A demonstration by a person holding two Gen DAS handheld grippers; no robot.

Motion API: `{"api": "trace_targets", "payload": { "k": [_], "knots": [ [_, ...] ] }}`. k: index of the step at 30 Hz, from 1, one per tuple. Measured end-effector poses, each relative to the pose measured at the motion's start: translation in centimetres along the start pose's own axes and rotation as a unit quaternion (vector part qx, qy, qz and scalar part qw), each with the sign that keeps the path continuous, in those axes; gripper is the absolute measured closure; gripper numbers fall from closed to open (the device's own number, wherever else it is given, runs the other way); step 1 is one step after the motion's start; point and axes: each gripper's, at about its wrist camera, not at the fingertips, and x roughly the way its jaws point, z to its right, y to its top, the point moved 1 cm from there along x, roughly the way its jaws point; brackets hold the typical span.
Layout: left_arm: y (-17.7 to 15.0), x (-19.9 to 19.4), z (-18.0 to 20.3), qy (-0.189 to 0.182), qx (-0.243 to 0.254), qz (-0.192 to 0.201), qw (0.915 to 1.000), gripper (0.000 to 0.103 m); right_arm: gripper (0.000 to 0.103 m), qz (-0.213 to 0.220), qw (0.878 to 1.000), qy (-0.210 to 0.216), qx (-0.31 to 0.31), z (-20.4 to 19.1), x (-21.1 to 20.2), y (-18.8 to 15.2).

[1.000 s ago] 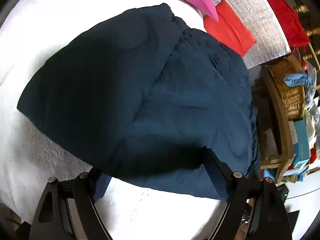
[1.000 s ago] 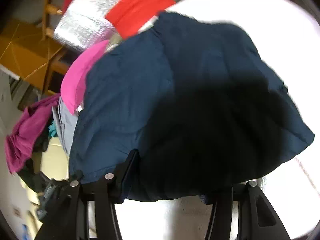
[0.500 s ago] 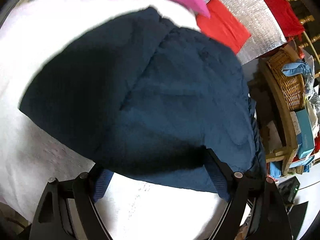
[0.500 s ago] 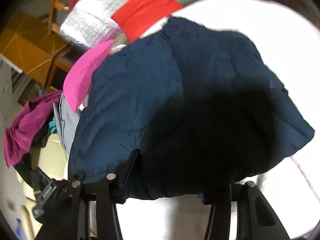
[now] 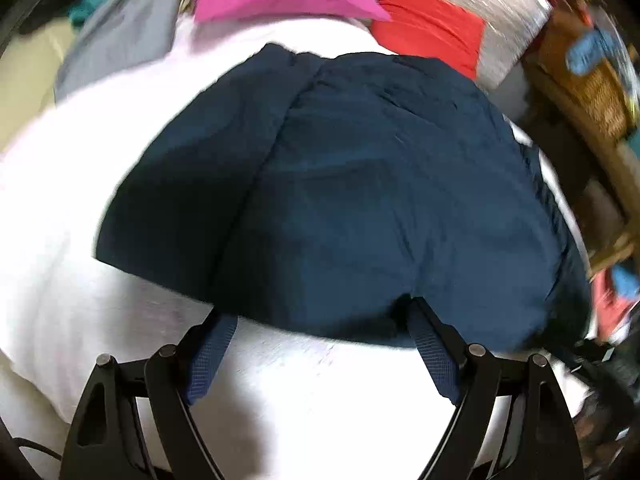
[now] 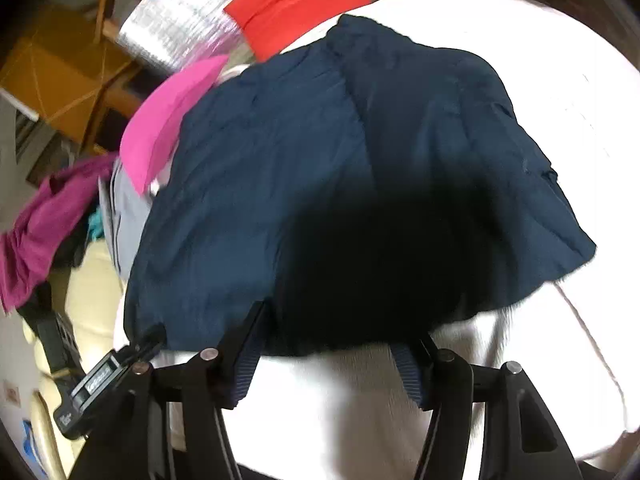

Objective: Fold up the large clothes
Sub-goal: 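Lower the folded jacket onto the bed and open both grippers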

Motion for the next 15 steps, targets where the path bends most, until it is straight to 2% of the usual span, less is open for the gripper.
{"api": "trace_targets", "payload": {
  "k": [2, 5, 10, 15],
  "knots": [
    [-0.8, -0.6, 0.6, 0.037, 0.033, 0.012, 0.9987, 0.016, 0.04, -0.006, 1.0, 0.003, -0.017, -0.4, -1.0, -1.0],
    [-1.5, -1.9, 1.7, 0.079, 0.082, 0.047, 0.9924, 0.016, 0.04, 0.015, 0.998, -0.007, -0.06, -1.8, -3.0, -2.0],
    [-1.1, -3.6, 2.4, 0.081, 0.091, 0.093, 0.9882, 0.016, 0.04, 0.108, 0.984, -0.065, -0.125, -4.1, -6.7, -1.1],
    [-1.6, -4.0, 1.7, 0.085, 0.088, 0.097, 0.9878, 0.016, 0.04, 0.124, 0.978, -0.104, -0.129, -3.7, -6.0, 1.4]
  ]
}}
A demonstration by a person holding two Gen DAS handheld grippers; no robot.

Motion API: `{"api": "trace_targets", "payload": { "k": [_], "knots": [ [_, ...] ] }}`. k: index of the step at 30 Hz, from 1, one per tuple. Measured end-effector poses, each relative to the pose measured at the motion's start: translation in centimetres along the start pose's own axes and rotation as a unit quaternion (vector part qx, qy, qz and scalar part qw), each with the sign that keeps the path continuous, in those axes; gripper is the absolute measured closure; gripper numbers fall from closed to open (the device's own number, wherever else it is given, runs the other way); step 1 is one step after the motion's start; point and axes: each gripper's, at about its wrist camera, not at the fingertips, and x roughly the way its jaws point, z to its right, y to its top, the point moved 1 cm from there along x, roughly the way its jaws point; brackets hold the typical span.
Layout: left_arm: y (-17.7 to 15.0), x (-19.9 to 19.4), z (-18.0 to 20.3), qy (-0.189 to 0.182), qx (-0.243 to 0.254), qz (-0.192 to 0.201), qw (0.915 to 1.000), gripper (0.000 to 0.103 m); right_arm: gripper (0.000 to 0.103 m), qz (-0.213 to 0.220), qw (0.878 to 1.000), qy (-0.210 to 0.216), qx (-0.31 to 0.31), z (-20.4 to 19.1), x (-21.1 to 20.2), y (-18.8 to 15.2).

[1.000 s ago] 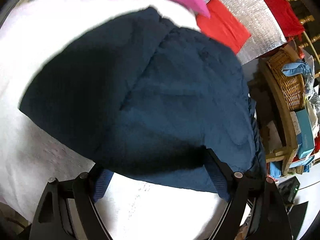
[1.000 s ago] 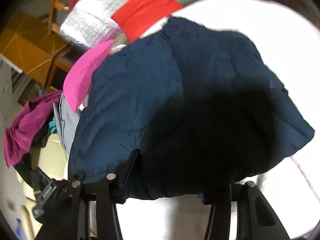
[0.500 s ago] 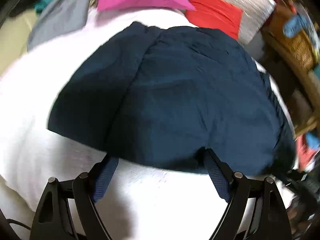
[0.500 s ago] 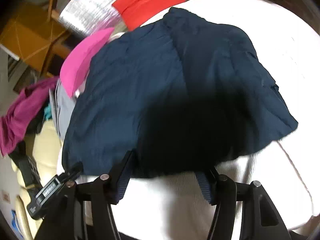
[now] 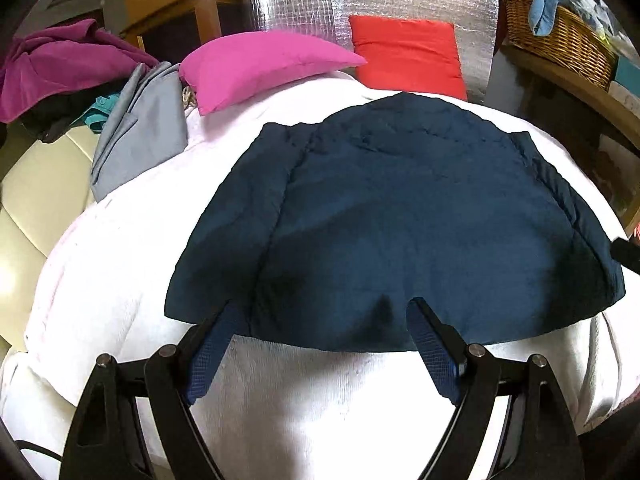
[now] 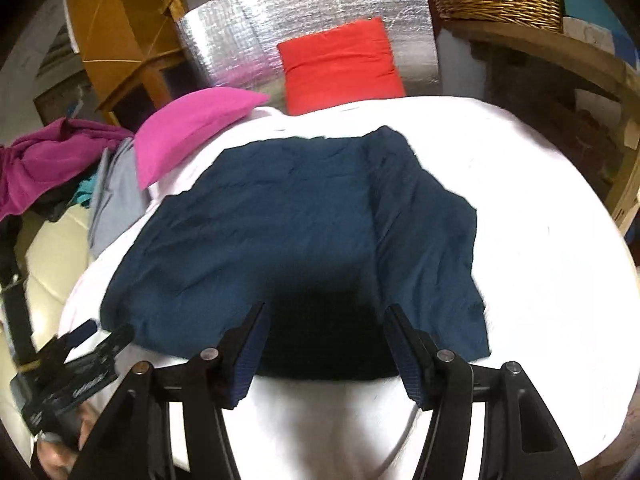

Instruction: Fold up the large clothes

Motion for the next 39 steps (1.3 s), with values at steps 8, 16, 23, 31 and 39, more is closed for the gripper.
{"api": "trace_targets", "payload": {
  "k": [8, 16, 23, 31, 39],
  "knots": [
    [0.0, 1.0, 0.2, 0.011, 0.001, -0.008, 0.9999, 0.016, 0.038, -0.086, 0.995, -0.035, 0.04, 1.9, 6.8, -0.4],
    [0.2, 1.6, -0.7, 0.032, -0.008, -0.005, 0.9994, 0.016, 0.037, -0.024, 0.999, -0.035, 0.016, 0.4, 4.1, -0.8],
    [0.0, 4.9, -0.6, 0.052, -0.007, -0.059, 0.9969, 0.014, 0.031, -0.08, 0.996, -0.021, 0.022, 0.3, 6.4, -1.5],
    [0.6, -1.4, -0.6, 0.073, 0.022, 0.011, 0.997, 0.014, 0.029, -0.02, 0.999, -0.04, 0.007, -0.9, -0.9, -2.1],
    [2.8, -15.7, -0.7, 0.1, 0.019, 0.143, 0.9844, 0.005, 0.021, 0.073, 0.993, -0.076, -0.062, -5.1, -12.9, -1.3]
  ]
}}
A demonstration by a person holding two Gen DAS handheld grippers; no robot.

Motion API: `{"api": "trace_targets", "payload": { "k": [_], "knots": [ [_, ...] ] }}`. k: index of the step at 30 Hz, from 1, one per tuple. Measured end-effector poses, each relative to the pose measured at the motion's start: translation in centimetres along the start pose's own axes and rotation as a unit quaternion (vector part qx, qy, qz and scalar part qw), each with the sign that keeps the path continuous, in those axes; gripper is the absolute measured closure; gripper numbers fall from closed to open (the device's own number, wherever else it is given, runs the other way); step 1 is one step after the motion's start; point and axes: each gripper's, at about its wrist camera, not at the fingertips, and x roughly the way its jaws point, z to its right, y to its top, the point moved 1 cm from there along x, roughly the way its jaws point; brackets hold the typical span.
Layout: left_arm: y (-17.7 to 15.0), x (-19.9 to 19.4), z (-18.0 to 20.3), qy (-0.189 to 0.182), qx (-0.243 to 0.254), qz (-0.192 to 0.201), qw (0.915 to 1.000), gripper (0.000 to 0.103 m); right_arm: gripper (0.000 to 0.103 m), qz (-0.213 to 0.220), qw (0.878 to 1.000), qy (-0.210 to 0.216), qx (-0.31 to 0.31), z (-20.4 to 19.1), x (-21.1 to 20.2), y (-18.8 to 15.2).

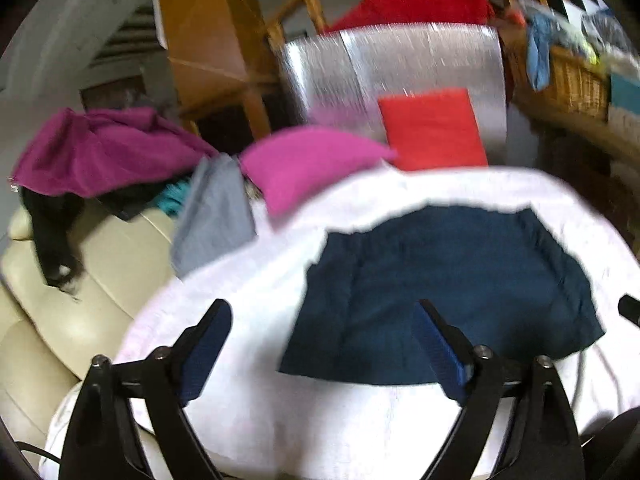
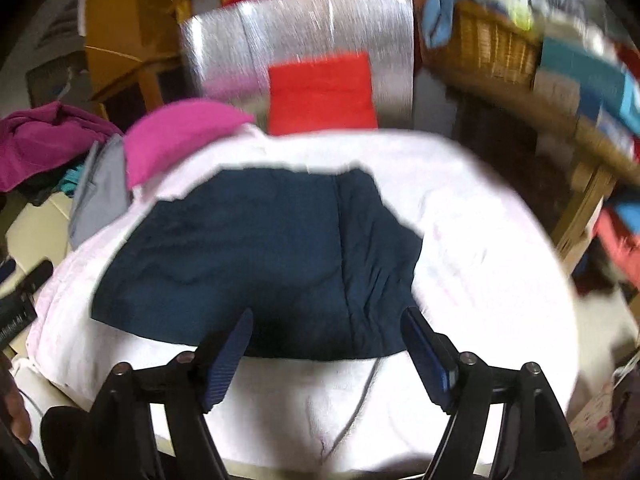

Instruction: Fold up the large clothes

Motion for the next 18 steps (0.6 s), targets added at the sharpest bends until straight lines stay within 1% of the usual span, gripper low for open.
{"api": "trace_targets", "payload": {
  "k": [1, 2, 5, 7, 8, 11, 15, 18],
  "knots": [
    [0.5, -1.3, -0.3, 0.003, -0.004, 0.013, 0.9999, 0.004, 0.017, 0.01, 1.0, -0.002, -0.009, -0.4, -1.2, 0.3],
    [1.0, -2.6, -0.6, 0.006, -0.007, 0.027, 0.9996, 0.004, 0.016, 0.021, 1.0, -0.004, -0.021, -0.9, -2.8, 0.6],
    [2.6, -6.5, -1.4, 0.002, -0.016, 0.063, 0.9979, 0.003, 0.016, 0.041, 0.998, -0.006, -0.039, -2.2, -5.8, 1.3],
    [3.0, -8.3, -1.7, 0.008, -0.02, 0.075, 0.997, 0.003, 0.016, 0.041, 0.998, 0.001, -0.038, -2.7, -7.5, 1.3],
    [3.3, -9.3, -2.0, 0.012, -0.024, 0.082, 0.9963, 0.003, 0.015, 0.041, 0.998, 0.004, -0.036, -2.8, -7.7, 1.3],
    [3.8, -11.2, -3.2, 0.007, -0.042, 0.096, 0.9945, 0.003, 0.015, 0.046, 0.999, 0.008, -0.027, -3.2, -9.6, 1.1],
    [4.1, -13.2, -4.2, -0.001, -0.064, 0.096, 0.9933, 0.002, 0.015, 0.052, 0.998, 0.013, -0.025, -3.8, -11.1, 0.7],
    [4.3, -14.5, -4.6, 0.009, -0.071, 0.103, 0.9921, 0.002, 0.015, 0.056, 0.998, 0.02, -0.018, -4.0, -11.7, 0.7]
  ]
}}
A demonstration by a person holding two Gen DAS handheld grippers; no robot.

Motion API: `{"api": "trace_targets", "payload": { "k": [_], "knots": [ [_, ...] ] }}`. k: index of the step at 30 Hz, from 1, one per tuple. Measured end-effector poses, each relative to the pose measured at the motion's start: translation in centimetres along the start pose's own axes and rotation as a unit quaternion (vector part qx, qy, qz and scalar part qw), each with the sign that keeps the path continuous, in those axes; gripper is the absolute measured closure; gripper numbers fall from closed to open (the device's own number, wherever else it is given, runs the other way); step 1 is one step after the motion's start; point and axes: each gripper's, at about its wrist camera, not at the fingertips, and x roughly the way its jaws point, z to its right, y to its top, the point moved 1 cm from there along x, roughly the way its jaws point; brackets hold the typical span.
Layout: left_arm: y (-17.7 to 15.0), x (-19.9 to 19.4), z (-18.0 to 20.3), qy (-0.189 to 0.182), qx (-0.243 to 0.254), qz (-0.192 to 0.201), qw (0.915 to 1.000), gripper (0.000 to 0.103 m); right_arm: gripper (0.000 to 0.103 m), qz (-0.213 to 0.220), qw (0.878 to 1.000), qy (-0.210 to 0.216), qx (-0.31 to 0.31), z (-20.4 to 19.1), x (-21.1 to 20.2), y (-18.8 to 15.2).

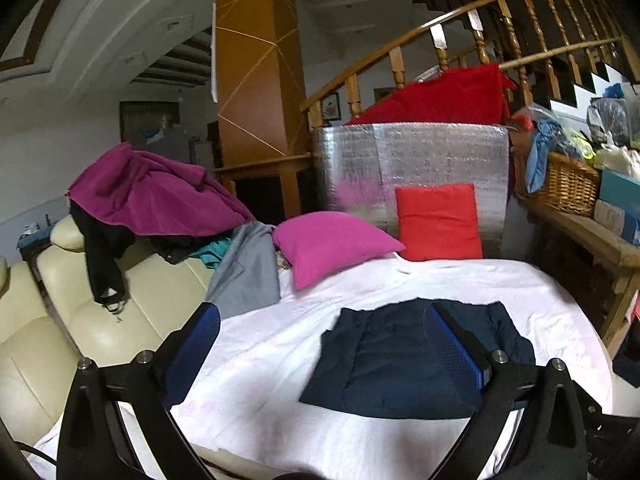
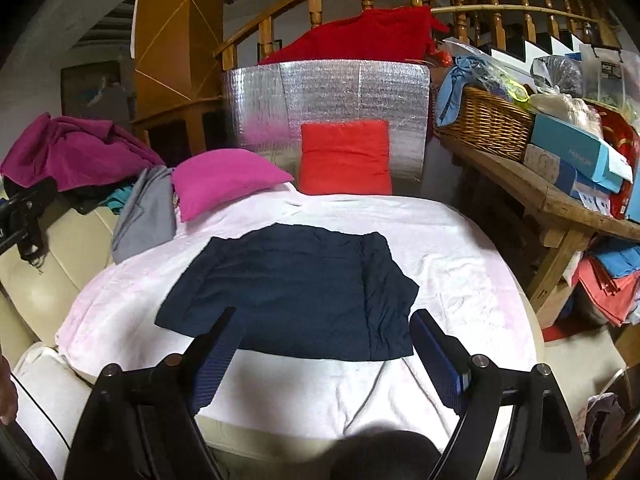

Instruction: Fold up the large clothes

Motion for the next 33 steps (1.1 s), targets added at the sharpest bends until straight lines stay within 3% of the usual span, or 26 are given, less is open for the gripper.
{"api": "trace_targets", "payload": {
  "k": [10, 33],
  "knots": [
    [0.6, -1.8, -0.9, 0.002, -0.012, 0.013, 0.9998, 0.001, 0.015, 0.022, 1.0, 0.008, 0.016, -0.8, -2.1, 0.4],
    [0.0, -1.3, -1.1, 0.005, -0.007, 0.002, 1.0, 0.001, 0.015, 0.015, 0.999, 0.016, 0.025, -1.2, -1.4, 0.0]
  ]
}}
